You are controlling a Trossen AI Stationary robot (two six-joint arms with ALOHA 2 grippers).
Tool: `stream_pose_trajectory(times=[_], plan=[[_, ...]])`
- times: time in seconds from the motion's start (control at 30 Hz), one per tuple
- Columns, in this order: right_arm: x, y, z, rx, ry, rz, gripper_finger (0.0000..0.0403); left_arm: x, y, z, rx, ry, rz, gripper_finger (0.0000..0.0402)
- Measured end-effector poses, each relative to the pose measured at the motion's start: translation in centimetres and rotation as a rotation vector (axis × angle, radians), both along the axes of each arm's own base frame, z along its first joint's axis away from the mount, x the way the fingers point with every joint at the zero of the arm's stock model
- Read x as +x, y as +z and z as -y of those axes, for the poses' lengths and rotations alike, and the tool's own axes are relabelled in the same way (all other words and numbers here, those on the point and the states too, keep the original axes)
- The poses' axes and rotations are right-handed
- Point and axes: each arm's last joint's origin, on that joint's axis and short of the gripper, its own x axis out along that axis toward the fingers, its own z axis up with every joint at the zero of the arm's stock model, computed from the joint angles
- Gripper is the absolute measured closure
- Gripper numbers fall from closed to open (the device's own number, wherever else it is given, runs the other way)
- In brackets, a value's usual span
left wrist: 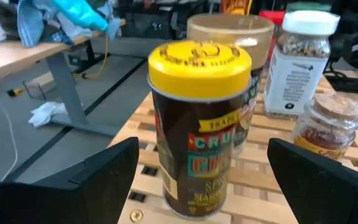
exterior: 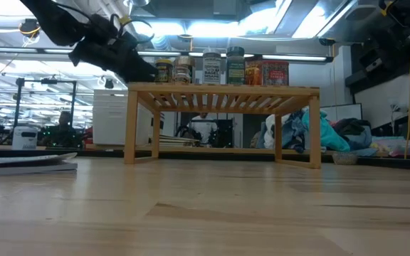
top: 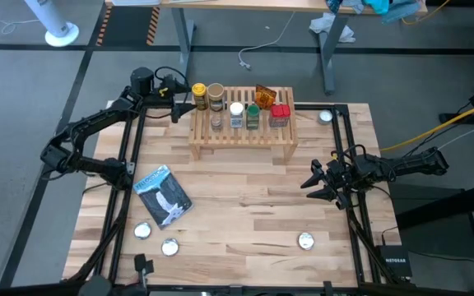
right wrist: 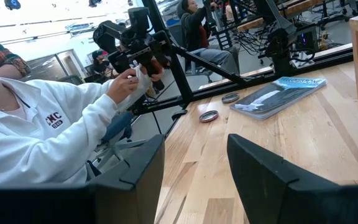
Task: Shelf spices
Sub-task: Remove the yellow seasoning bottle from the shelf
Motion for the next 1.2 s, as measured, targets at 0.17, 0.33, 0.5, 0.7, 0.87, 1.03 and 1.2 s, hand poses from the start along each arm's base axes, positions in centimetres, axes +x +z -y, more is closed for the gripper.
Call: stream_pose_trajectory(times=[0.17,0.33,0.5,0.7,0.87,1.03,1.2], plan=[[0.0,0.0,0.0,0.000,0.000,0.000,0.0221,0.3,-0.4,-0.5,0.018,-0.029,0.017,0.0052],[0.0,0.0,0.0,0.000,0.000,0.000,0.0221,0.6,-0.8,-0.9,0.018,-0.036,0.020,0.0052],[0.0,0.0,0.0,0.000,0.000,0.000,0.0221,0.8,-1.0,-1.3,0.024,-0.054,0.048,0.0052],[0.0,0.0,0.0,0.000,0.000,0.000,0.0221,0.9,-0.9,-1.4,0.033,-0.053,0.059,0.0053],[0.0,0.0,0.0,0.000,0.000,0.000,0.0221,0.9,-0.8,-1.4,0.035,-0.053,0.060,0.0073],[0.0,0.0,0.0,0.000,0.000,0.000,0.0221,0.9,-0.8,-1.4,0.034,-0.053,0.060,0.0108],[0.0,0.0,0.0,0.000,0.000,0.000,0.0221,1.0,-0.8,-1.3,0.034,-0.056,0.060,0.0144]])
